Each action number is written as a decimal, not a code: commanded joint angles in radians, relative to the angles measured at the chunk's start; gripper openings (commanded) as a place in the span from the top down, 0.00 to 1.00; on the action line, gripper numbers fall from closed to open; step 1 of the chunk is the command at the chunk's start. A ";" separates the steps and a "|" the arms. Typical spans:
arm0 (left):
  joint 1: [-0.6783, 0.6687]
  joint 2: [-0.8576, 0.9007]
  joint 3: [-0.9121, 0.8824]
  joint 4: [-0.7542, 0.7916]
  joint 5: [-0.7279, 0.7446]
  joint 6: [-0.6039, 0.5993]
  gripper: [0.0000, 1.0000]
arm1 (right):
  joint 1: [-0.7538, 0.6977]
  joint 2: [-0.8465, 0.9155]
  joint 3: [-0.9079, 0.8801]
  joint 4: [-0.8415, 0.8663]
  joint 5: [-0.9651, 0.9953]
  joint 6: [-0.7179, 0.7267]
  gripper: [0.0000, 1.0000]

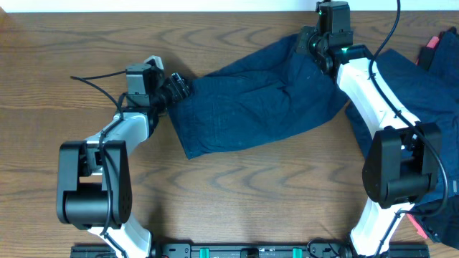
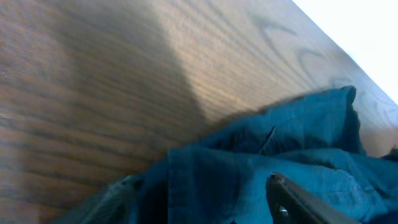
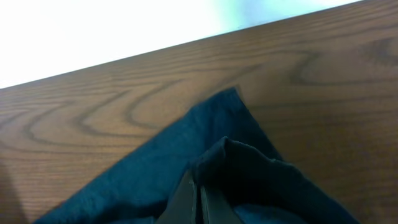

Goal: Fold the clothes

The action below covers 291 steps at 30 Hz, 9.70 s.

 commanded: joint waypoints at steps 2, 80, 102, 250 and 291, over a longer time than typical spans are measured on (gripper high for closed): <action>-0.015 0.028 0.012 -0.002 0.004 0.013 0.42 | 0.003 -0.003 0.001 -0.008 0.011 0.002 0.99; 0.128 -0.309 -0.054 -0.877 -0.428 -0.324 0.77 | -0.102 0.061 -0.007 -0.298 -0.077 -0.096 0.01; 0.136 -0.419 -0.052 -0.932 -0.428 -0.240 0.20 | -0.027 0.073 -0.286 0.036 -0.330 -0.261 0.21; -0.124 -0.110 -0.053 -0.837 -0.201 -0.116 0.61 | 0.033 0.312 -0.148 0.782 -0.206 -0.021 0.01; -0.010 -0.397 -0.037 -1.285 -0.196 -0.158 0.05 | 0.185 -0.001 -0.124 -0.419 -0.375 -0.482 0.57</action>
